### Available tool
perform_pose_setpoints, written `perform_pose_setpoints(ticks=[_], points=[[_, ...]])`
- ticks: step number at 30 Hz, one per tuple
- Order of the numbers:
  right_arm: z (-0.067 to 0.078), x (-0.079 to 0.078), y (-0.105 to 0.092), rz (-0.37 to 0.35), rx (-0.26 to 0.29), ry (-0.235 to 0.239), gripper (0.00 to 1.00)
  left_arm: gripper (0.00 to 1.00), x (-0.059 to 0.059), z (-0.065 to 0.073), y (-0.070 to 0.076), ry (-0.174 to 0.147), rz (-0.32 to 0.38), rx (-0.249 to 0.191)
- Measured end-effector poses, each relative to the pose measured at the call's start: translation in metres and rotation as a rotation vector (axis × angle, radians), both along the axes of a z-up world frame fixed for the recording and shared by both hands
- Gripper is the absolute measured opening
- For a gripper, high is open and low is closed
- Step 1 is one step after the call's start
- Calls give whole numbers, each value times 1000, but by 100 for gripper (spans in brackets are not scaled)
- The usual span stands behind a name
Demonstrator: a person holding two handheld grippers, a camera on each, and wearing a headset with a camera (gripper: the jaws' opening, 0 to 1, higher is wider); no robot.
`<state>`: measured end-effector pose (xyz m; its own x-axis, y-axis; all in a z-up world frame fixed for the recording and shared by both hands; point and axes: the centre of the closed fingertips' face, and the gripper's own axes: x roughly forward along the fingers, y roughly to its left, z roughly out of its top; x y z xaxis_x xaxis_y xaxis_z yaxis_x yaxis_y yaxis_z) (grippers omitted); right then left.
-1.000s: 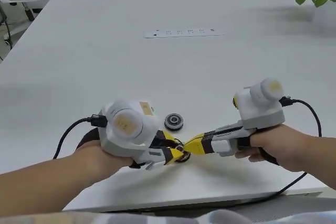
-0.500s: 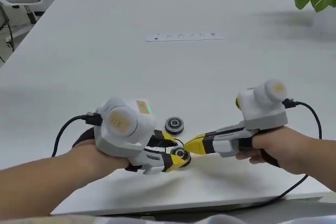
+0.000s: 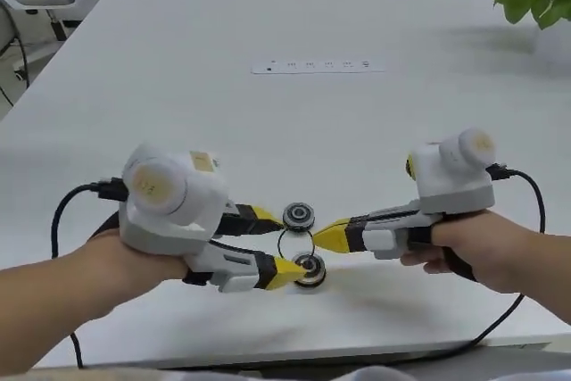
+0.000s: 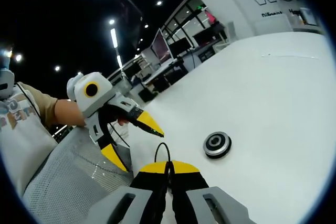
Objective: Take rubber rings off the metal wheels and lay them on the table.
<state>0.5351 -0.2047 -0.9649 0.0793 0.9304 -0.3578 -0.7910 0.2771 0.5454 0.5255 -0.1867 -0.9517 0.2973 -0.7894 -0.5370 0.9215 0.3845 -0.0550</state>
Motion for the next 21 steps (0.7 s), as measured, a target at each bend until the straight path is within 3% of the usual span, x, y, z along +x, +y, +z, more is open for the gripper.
perform_pose_setpoints(ticks=[7, 21], points=[[5, 4, 14, 12, 4, -6, 0, 46, 3, 7, 23, -21, 54, -4], [-2, 12, 38, 42, -27, -25, 0, 51, 2, 7, 50, -11, 118, -18]])
